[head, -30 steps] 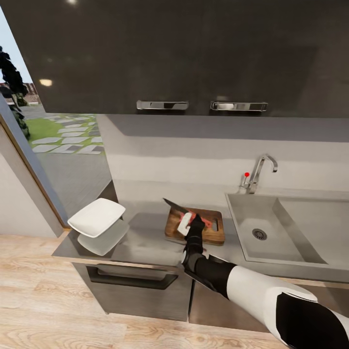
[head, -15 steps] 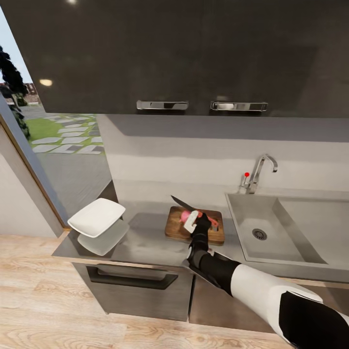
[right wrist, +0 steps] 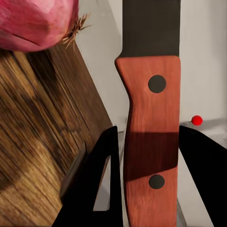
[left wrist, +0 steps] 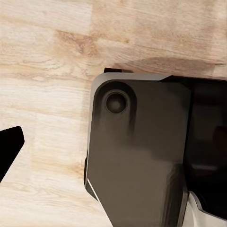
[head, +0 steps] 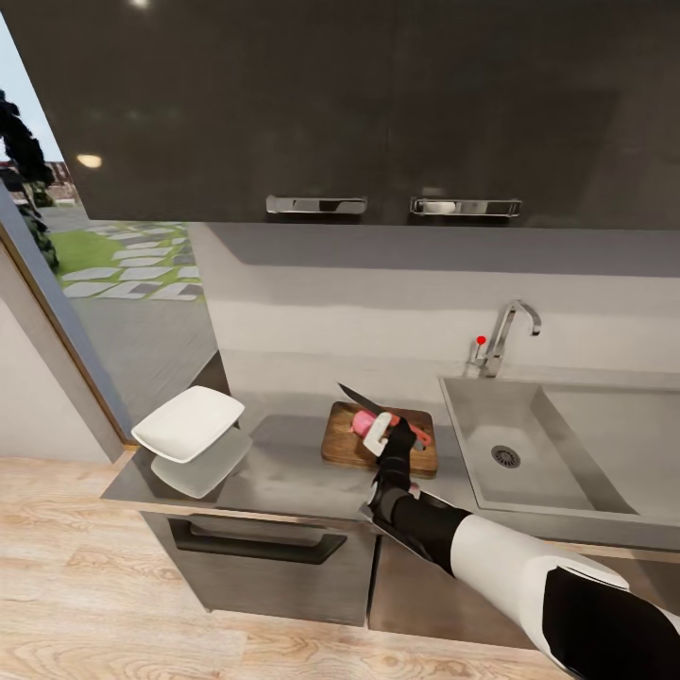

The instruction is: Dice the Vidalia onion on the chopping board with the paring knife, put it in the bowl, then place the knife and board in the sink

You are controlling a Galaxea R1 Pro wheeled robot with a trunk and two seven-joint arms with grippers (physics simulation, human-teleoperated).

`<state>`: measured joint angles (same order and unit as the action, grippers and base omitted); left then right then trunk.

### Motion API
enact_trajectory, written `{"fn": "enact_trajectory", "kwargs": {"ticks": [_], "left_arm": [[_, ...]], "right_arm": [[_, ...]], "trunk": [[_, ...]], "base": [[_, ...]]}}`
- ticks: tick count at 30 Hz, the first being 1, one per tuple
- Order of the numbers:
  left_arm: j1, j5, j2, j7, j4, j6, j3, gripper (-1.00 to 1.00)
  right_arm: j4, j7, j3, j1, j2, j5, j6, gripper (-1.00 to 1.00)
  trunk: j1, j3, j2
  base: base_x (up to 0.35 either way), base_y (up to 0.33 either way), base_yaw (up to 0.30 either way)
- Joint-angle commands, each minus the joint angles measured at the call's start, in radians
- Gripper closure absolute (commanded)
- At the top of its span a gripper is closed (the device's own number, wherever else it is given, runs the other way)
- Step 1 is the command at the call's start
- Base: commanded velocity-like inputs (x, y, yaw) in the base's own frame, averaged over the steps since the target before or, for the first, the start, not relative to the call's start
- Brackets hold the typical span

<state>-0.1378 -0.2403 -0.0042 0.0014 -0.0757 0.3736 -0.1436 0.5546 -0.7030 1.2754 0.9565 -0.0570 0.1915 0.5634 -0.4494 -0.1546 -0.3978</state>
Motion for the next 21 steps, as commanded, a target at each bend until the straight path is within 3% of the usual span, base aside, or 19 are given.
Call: {"fn": "enact_trajectory", "kwargs": {"ticks": [1, 21], "left_arm": [[-0.002, -0.007, 0.000, 0.000, -0.004, 0.007, -0.008, -1.00], [-0.002, -0.007, 0.000, 0.000, -0.004, 0.007, -0.008, -1.00]], "right_arm": [[0.000, -0.007, 0.008, 0.002, 0.000, 0.010, 0.005, 1.00], [-0.010, 0.000, 0.008, 0.002, 0.000, 0.014, 0.001, 1.00]], "trunk": [[-0.001, -0.002, -0.002], [-0.001, -0.002, -0.002]], "base": [[0.000, 0.000, 0.000], [0.000, 0.000, 0.000]]}}
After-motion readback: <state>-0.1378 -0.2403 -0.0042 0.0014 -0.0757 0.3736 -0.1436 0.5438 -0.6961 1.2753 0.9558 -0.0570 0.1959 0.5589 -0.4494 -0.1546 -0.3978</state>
